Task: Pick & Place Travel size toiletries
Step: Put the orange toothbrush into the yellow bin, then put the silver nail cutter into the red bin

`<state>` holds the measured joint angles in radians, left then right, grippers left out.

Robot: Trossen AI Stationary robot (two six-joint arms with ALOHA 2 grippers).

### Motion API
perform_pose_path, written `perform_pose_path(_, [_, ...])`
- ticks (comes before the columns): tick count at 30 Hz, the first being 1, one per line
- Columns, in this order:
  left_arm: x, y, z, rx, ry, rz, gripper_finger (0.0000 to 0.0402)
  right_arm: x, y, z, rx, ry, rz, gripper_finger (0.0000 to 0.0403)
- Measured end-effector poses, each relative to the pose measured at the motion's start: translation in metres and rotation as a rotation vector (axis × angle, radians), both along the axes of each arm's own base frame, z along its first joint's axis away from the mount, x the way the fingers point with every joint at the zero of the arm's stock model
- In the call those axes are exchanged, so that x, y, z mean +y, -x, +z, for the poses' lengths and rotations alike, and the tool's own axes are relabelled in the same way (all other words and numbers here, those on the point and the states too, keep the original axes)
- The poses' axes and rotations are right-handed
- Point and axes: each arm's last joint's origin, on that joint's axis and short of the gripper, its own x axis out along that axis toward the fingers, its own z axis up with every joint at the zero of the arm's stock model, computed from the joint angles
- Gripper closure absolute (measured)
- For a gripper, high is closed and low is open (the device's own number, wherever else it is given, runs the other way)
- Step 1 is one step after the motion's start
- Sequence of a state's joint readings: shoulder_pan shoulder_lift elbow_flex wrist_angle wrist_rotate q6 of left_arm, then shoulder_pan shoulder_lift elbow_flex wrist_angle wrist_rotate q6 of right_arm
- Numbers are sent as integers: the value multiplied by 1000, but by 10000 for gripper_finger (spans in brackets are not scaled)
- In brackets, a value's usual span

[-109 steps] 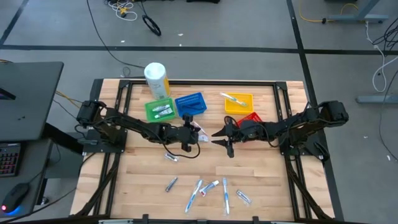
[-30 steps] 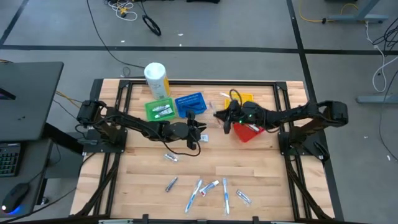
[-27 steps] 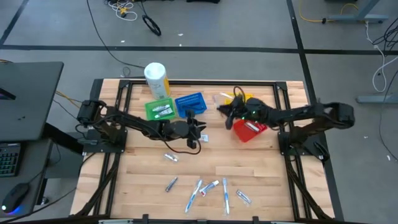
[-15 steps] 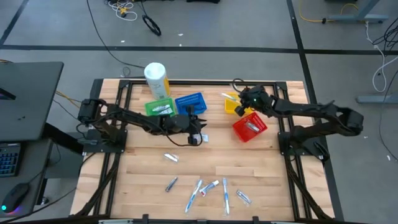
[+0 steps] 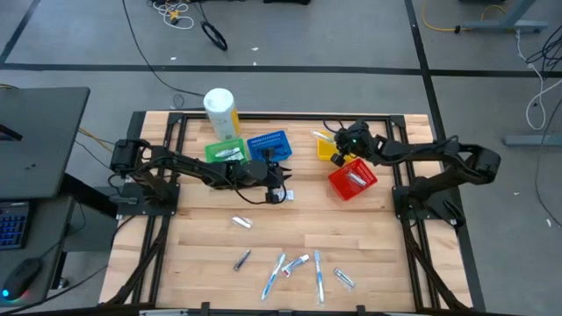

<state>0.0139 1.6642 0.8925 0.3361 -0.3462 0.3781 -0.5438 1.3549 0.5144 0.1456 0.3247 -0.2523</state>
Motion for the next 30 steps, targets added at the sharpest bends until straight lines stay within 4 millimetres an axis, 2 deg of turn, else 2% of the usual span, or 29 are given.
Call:
perform_pose_path(6, [0, 1, -1, 16, 1, 0, 324, 0, -1, -3, 4, -13, 11, 301])
perform_pose_path(12, [0, 1, -1, 17, 1, 0, 322, -1, -4, 1, -40, 13, 12, 283])
perform_pose_path(20, [0, 1, -1, 17, 1, 0, 324, 5, -27, 27, -111, 23, 58, 281])
perform_pose_path(24, [0, 1, -3, 33, 2, 1, 325, 14, -38, 35, -184, -21, 108, 281])
perform_pose_path(30, [0, 4, -7, 83, 6, 3, 325, 39, -50, 36, -257, -146, 260, 280])
